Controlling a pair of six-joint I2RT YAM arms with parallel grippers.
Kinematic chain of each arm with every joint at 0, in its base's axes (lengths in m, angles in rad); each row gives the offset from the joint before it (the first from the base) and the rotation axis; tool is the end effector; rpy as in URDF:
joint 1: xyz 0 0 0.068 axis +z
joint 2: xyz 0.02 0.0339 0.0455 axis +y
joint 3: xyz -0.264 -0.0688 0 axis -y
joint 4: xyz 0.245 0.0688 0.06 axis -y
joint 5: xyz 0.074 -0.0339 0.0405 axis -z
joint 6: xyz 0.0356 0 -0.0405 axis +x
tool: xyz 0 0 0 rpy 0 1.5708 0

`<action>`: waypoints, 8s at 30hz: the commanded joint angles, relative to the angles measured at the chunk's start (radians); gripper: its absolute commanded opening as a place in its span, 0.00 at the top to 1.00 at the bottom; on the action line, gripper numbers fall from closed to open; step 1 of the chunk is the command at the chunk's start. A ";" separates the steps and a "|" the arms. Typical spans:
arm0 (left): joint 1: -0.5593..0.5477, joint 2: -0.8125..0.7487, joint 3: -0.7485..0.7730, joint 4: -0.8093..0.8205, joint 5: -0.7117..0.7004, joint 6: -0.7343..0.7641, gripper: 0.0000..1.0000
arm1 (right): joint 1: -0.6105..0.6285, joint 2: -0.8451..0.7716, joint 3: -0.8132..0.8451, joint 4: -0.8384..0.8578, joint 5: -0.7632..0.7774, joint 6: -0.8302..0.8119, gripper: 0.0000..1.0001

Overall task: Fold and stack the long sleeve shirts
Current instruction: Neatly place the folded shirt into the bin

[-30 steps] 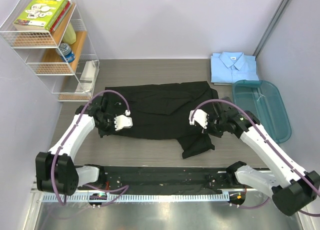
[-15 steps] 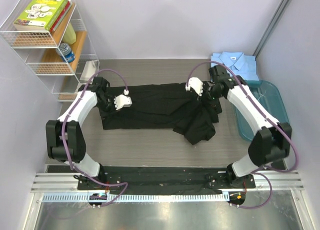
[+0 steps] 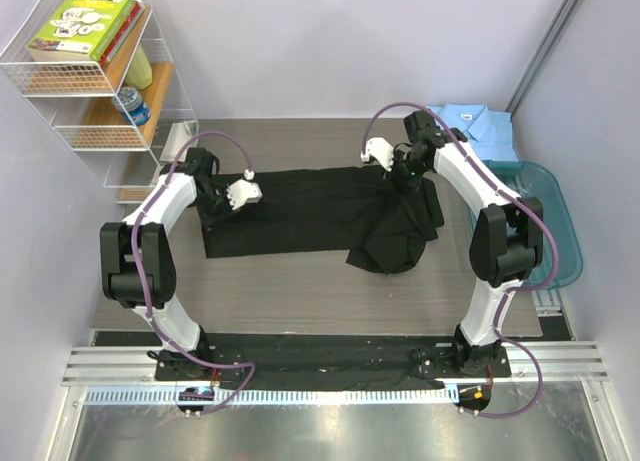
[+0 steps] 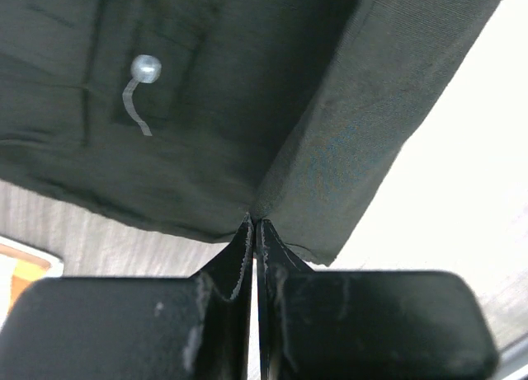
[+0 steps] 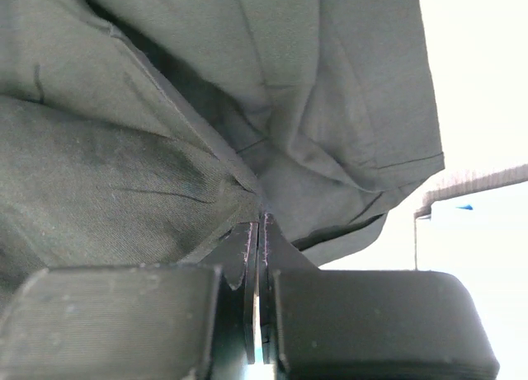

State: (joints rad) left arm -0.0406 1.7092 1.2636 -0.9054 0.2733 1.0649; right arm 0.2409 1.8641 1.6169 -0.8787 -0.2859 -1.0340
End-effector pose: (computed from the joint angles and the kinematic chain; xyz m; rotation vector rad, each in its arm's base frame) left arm 0.3263 -0.0229 0.2178 1.5125 2.3706 -0.1850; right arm 0.3813 0.1040 0.2668 -1.6288 2.0560 0.1190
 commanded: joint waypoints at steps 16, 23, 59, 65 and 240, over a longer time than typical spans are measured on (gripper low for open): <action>0.010 0.107 0.079 0.160 -0.115 -0.150 0.73 | -0.014 0.037 -0.006 0.080 0.040 0.061 0.65; 0.030 0.017 0.088 0.108 -0.057 -0.269 0.55 | -0.169 0.027 0.116 -0.143 -0.099 0.215 0.33; -0.036 -0.071 -0.244 0.126 0.048 -0.273 0.51 | -0.241 -0.133 -0.430 -0.003 -0.070 0.479 0.52; -0.071 -0.249 -0.138 -0.035 0.389 -0.254 0.31 | -0.227 -0.345 -0.341 -0.202 -0.160 0.343 0.41; -0.309 0.007 0.243 0.205 0.748 0.246 1.00 | -0.140 -0.192 -0.738 0.690 -0.306 1.200 0.83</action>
State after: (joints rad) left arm -0.3962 1.7454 1.5242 -0.3099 0.9146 0.9764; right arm 0.0963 1.6680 0.8902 -0.2420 -0.6743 0.1493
